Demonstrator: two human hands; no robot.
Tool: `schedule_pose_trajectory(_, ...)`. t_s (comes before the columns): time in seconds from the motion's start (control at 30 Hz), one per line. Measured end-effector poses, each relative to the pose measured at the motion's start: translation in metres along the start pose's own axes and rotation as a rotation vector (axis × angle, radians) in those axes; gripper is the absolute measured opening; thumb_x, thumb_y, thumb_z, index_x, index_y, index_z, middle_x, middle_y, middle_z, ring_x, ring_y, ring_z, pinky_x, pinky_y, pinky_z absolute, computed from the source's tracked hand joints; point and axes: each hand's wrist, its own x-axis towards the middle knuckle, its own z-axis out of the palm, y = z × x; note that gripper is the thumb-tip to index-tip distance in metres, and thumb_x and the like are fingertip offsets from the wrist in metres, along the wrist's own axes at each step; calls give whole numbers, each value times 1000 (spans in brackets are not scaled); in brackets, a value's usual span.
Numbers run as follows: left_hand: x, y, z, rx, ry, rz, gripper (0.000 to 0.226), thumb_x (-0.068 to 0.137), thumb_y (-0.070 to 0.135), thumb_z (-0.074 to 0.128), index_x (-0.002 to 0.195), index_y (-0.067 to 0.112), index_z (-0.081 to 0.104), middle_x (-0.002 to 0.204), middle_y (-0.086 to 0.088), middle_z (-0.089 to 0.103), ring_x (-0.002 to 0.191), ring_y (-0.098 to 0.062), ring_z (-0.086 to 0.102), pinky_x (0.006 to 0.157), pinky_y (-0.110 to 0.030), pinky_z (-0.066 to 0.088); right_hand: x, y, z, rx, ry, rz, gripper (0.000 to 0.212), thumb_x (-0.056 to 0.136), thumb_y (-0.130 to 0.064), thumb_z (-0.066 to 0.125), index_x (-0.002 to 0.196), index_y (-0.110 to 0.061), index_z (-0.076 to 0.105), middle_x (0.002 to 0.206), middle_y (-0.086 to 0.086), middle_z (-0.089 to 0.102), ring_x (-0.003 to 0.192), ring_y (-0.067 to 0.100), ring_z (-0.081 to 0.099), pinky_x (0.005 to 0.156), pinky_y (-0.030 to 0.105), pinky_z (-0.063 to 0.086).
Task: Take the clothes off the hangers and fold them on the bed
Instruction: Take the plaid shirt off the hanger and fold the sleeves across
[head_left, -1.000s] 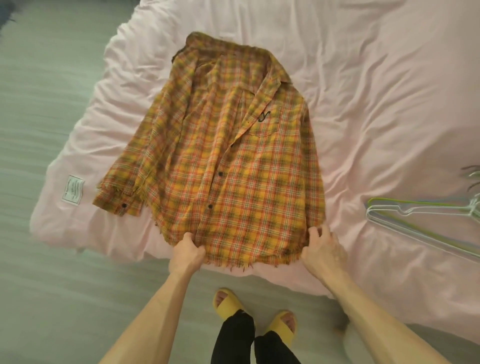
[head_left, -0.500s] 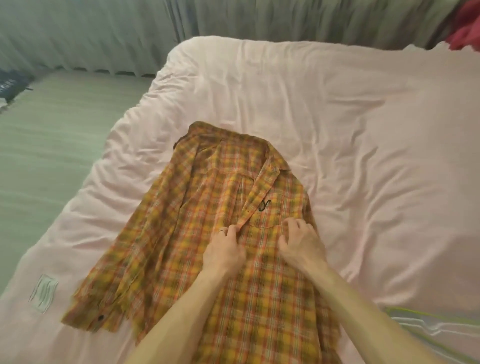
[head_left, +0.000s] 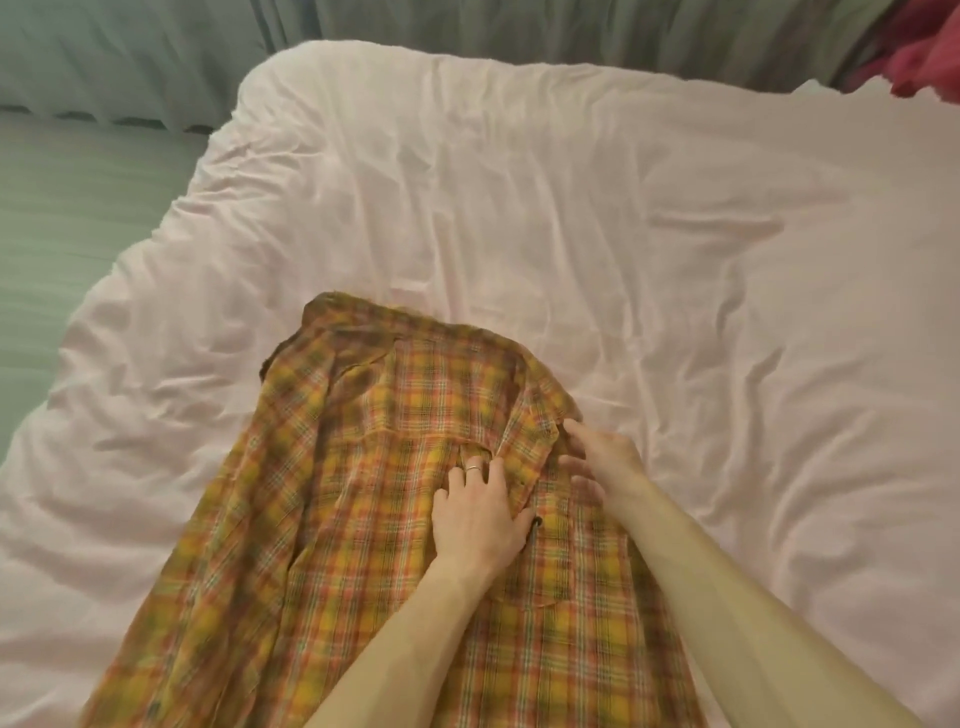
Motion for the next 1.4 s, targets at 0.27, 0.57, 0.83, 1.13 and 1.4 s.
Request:
schedule_pose_trajectory(0.27, 46, 21, -4, 153, 71, 24, 34, 86, 39, 56, 109, 15, 62, 124, -12, 63, 96, -34, 61, 74, -42, 47, 48, -42, 30, 257, -169, 216, 17, 82, -22, 79, 93, -15, 68, 70, -3, 57, 44, 3, 41, 32, 16, 29)
schedule_pose_trajectory(0.57, 97, -23, -50, -865, -27, -427, 22, 89, 28, 55, 79, 9, 63, 63, 5, 56, 55, -14, 47, 50, -26, 41, 63, -104, 73, 356, -489, 62, 15, 93, -22, 67, 108, -18, 68, 86, -2, 71, 70, 9, 62, 57, 22, 47)
schedule_pose_trajectory(0.83, 109, -52, -49, -854, -202, -467, 48, 84, 54, 69, 113, 23, 48, 105, 8, 62, 87, -14, 64, 73, -31, 50, 77, -55, 34, -301, 22, -349, 17, 87, -22, 69, 102, -26, 64, 98, -15, 65, 93, 7, 64, 83, 26, 53)
schedule_pose_trajectory(1.13, 121, -30, -43, -584, -14, -369, 12, 94, 32, 55, 104, 25, 54, 82, 1, 67, 64, -18, 63, 58, -37, 55, 100, -52, 30, -710, -95, -587, 54, 88, -42, 67, 137, -33, 46, 122, -7, 62, 106, 12, 59, 87, 28, 47)
schedule_pose_trajectory(1.4, 121, -61, -52, -605, 162, -386, 11, 98, 37, 61, 100, 27, 61, 84, 16, 61, 71, -4, 58, 55, -21, 42, 111, -69, 57, -914, 26, -664, 15, 96, -26, 52, 106, -24, 63, 107, -2, 64, 101, 23, 60, 74, 33, 45)
